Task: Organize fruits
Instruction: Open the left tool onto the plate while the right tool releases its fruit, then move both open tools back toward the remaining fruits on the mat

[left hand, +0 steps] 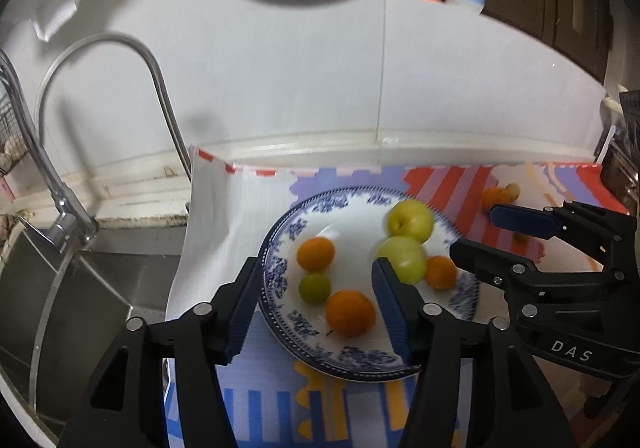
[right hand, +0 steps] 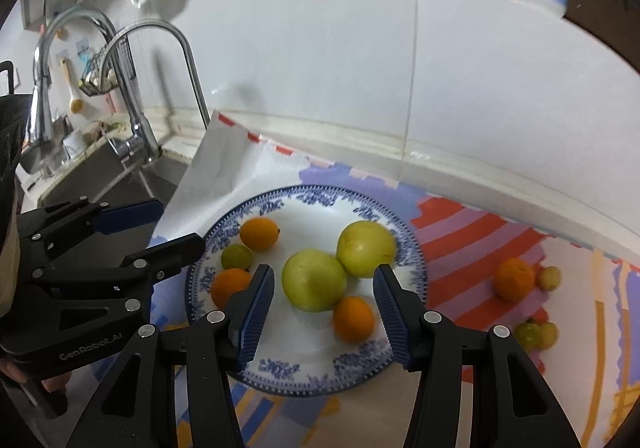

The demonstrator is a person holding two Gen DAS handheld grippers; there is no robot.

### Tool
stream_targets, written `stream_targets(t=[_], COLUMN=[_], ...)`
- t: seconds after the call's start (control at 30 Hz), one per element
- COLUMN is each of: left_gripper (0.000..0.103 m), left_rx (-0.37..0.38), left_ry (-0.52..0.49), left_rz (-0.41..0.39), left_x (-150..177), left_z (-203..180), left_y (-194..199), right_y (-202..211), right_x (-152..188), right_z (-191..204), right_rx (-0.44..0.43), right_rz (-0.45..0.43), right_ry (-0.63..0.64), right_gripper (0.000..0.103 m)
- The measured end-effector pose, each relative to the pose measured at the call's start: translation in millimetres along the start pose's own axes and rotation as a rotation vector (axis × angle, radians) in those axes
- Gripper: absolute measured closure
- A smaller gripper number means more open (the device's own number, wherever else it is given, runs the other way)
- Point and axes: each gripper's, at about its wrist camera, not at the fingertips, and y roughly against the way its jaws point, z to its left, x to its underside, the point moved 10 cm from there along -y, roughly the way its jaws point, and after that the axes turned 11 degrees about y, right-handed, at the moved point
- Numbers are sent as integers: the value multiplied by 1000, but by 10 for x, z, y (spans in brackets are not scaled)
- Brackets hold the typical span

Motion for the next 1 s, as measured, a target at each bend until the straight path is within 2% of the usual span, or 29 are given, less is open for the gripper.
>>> stream_targets(t=[0.23,0.4,0.57,0.67,1.0], left_gripper=[34,33,29,27,24], left_rx=[18,28,28,27,58], left_ry=[-7,-1,1,-17,-82], left_rz=[-66,-87,-119,-142,-180], left_x=[-50,-36,-37,-18,72], left_z=[-251,-412,-566,-703,-1198], left_y=[311,470,611,693,823], right_y=[452,717,907,1018,1340], right_x=[-8,17,102,178,461], right_z=[-163,-301,-416,-516,-901], right_rx=[47,87,110,133,209], right_rz=[-61,-94,-107,-112,-110], right_ry=[-20,-35,-54,-64,-75], right_gripper=[50,50,50,41,41])
